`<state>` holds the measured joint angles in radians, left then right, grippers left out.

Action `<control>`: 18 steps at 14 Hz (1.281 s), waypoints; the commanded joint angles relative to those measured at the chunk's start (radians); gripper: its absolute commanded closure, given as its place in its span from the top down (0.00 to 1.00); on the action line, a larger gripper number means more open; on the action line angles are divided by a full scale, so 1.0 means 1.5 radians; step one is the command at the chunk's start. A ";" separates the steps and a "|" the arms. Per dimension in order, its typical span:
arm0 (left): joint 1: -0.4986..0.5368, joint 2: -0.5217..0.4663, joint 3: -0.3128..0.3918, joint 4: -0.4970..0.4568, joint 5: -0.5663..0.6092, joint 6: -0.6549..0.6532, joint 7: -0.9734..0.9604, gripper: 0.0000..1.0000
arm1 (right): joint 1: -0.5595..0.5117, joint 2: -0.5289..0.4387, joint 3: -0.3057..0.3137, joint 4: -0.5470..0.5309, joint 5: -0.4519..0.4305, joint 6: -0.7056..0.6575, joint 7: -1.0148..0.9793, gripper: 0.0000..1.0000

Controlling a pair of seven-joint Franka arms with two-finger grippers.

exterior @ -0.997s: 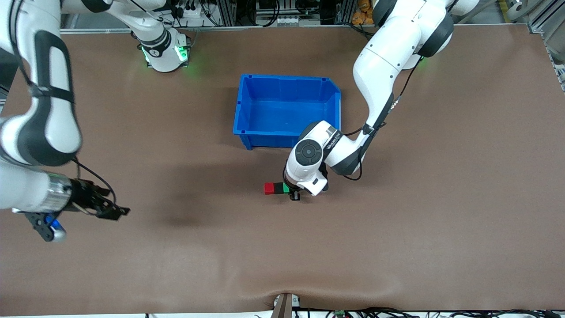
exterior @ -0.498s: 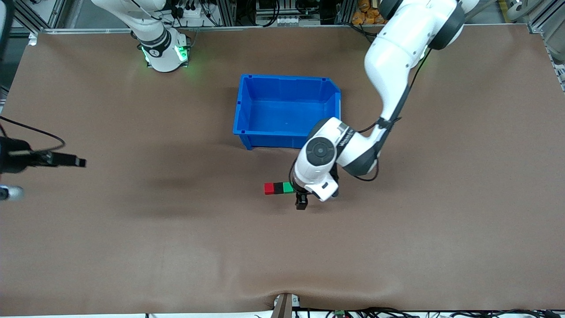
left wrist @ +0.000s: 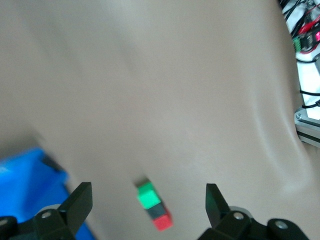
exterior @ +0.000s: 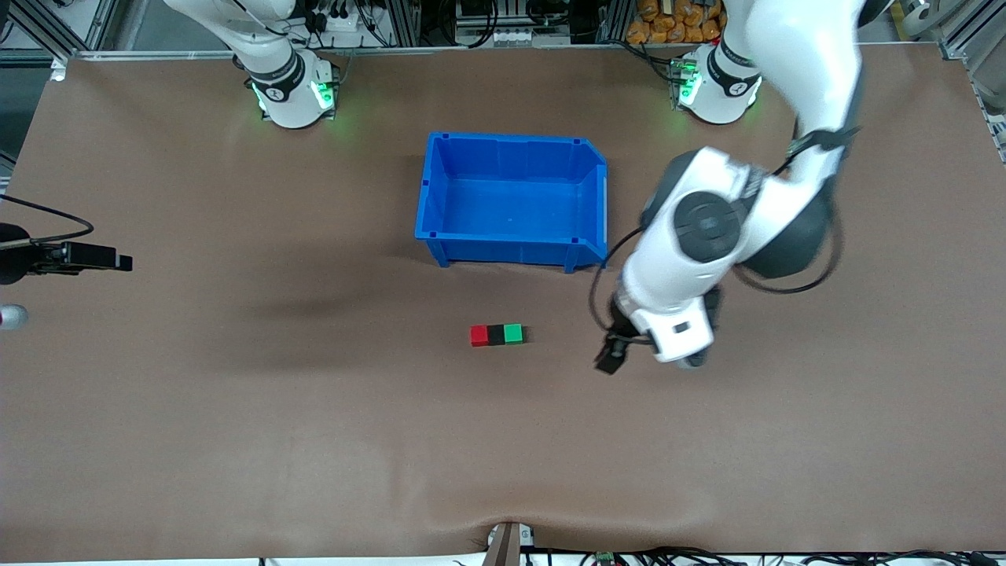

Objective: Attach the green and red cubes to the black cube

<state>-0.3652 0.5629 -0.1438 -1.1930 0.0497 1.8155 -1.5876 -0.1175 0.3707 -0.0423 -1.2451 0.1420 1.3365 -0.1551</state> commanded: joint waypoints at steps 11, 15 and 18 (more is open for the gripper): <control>0.214 -0.287 -0.007 -0.096 0.024 -0.288 0.676 1.00 | 0.014 -0.148 0.006 -0.008 -0.070 -0.026 -0.007 1.00; 0.299 -0.353 -0.007 -0.137 0.005 -0.290 0.838 1.00 | 0.043 -0.215 0.008 -0.112 -0.114 -0.003 -0.006 1.00; 0.314 -0.379 -0.005 -0.164 -0.012 -0.282 0.865 1.00 | 0.045 -0.353 0.006 -0.327 -0.116 0.166 -0.003 1.00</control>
<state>0.0928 0.0479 -0.1423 -1.3704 0.0523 1.3744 -0.3139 -0.0527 0.0206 -0.0331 -1.4831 -0.0080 1.4567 -0.1563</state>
